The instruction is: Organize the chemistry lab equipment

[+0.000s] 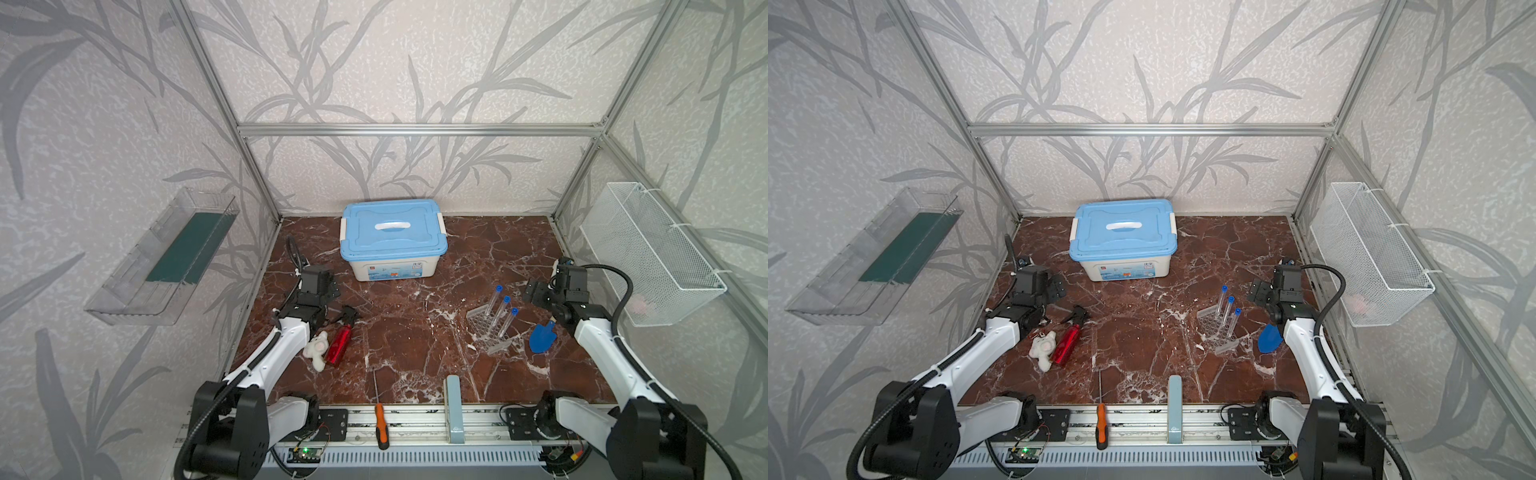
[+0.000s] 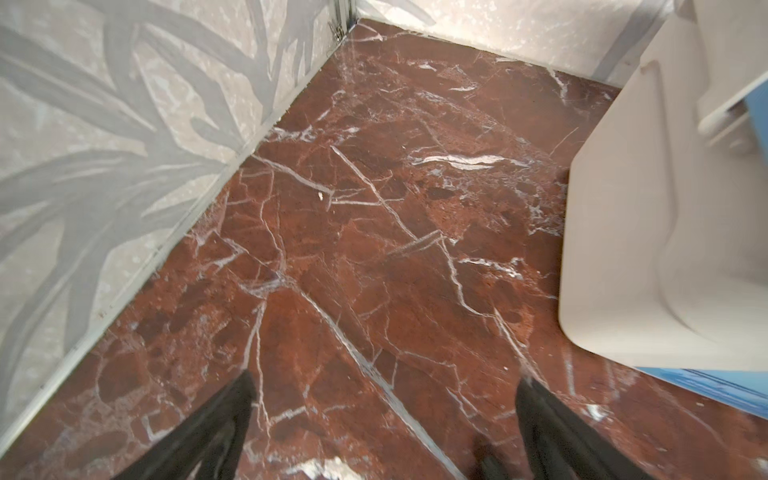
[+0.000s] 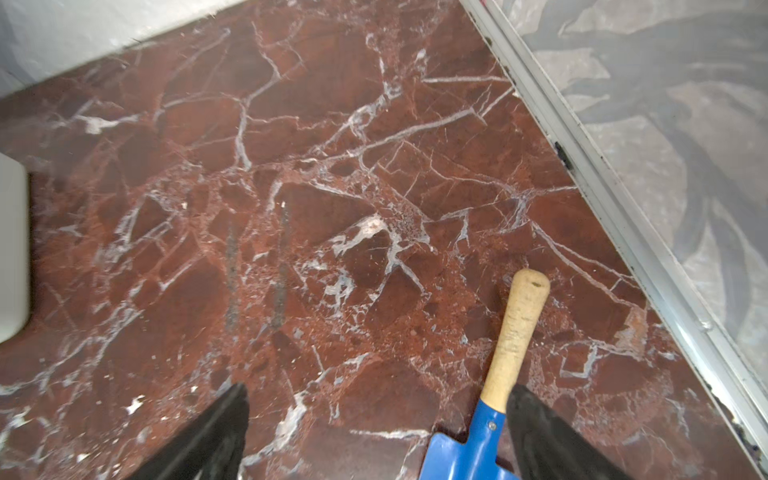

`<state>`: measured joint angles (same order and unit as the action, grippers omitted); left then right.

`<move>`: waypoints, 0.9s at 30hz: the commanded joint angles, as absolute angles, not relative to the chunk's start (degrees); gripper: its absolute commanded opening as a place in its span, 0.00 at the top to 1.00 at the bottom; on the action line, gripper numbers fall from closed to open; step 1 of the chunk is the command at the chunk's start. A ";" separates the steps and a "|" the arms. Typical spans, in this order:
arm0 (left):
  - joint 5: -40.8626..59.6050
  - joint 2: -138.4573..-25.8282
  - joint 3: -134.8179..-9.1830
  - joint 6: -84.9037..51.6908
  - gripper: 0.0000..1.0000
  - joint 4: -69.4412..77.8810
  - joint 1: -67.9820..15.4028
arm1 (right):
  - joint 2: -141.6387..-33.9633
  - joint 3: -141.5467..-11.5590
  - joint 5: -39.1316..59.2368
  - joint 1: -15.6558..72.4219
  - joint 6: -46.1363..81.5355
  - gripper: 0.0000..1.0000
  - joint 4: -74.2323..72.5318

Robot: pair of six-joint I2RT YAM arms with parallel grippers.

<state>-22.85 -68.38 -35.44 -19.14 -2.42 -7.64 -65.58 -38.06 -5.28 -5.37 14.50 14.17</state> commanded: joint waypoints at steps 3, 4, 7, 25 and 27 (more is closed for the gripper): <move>-27.75 -73.33 -31.86 -5.99 0.01 18.53 -6.87 | -70.09 -31.16 -3.59 -5.44 9.60 0.01 -4.96; -27.83 -74.76 -31.82 -5.85 0.01 20.26 -6.37 | -70.91 -29.41 -3.69 -5.45 8.49 0.01 -9.18; -24.66 -78.68 -31.61 -6.36 0.01 24.76 -4.66 | -74.49 -26.94 -4.90 -5.45 7.09 0.00 -17.93; -11.63 -88.59 -21.16 -3.36 0.01 52.73 0.47 | -83.61 -26.82 3.03 -1.34 2.66 0.01 -36.71; -10.02 -89.81 -21.84 -2.17 0.01 53.78 0.45 | -83.62 -25.60 2.16 0.47 0.46 0.01 -39.13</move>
<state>-13.02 -89.27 -20.93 -4.03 47.77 0.14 -83.29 -27.11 2.83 -1.28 3.92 -33.93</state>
